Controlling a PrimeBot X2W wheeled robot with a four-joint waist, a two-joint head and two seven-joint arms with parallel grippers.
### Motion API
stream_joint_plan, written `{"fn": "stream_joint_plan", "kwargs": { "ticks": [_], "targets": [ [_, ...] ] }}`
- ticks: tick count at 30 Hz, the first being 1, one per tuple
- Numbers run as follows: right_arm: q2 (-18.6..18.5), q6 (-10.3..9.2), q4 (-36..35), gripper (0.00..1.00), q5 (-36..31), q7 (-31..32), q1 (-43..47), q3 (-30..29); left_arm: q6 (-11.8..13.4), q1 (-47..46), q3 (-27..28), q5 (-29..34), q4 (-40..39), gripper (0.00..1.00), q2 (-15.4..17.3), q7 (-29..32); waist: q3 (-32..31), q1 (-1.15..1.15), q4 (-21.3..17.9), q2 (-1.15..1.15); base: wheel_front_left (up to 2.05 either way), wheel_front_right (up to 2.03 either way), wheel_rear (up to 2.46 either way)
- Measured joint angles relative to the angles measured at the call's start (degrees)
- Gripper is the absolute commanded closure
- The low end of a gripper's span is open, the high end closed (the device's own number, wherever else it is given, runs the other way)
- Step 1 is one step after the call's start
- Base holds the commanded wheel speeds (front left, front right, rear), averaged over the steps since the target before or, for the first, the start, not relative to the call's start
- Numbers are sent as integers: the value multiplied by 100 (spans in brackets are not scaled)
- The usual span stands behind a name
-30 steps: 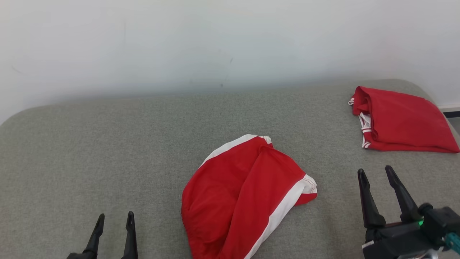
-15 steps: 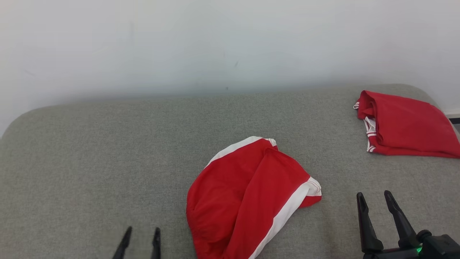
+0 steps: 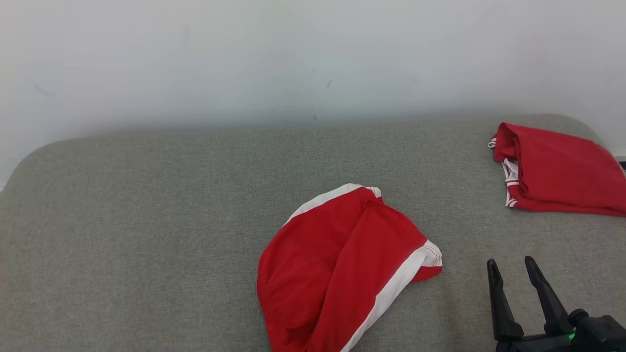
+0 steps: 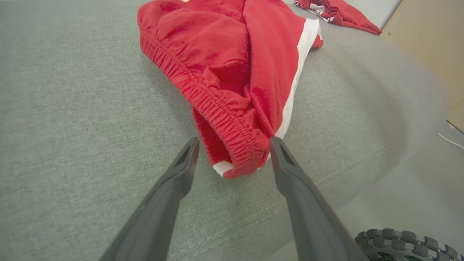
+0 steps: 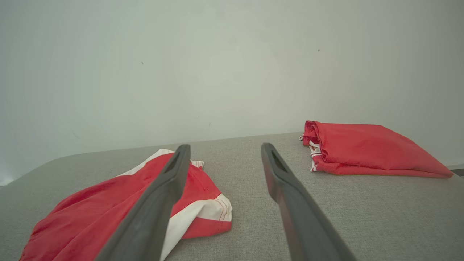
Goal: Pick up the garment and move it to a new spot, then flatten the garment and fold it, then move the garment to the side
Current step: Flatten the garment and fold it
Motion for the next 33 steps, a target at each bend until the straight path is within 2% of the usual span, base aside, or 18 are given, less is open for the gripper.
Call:
{"fn": "stream_joint_plan", "kwargs": {
  "ticks": [8, 9, 10, 11, 18, 26, 33],
  "targets": [
    [-20, 0, 33, 0, -1, 0, -37, 36, 0, -97, -244, -185, 467, 0, 14, -56, 14, 0, -129, 0, 0, 0, 0],
    [-25, 0, 33, 0, -2, 0, -43, 29, 0, -166, -237, -213, 519, 56, 3, -70, 17, 0, -149, 0, 0, 0, 0],
    [-33, 0, 33, 0, -2, 0, -45, 16, 0, -243, -225, -254, 558, 72, -11, -101, 20, 0, -166, 0, 0, 0, 0],
    [-44, 0, 33, 0, -2, 0, -46, 8, 0, -331, -238, -270, 590, 100, -16, -120, 23, 0, -180, 0, 0, 0, 0],
    [-51, 0, 58, 0, -15, 0, -55, -35, -1, -842, -70, -322, 732, 100, 92, -263, 32, 0, -191, 0, 0, 0, 0],
    [-24, 0, 200, 0, -40, 0, -184, -24, 70, -1460, 346, -407, 798, 100, 390, -331, 49, 0, -247, 0, 0, 0, 0],
    [14, 0, 463, 0, -101, 0, -304, -93, 105, -1797, 545, -511, 1315, 100, 536, -364, 124, 0, -386, 0, 0, 0, 0]
  ]
}}
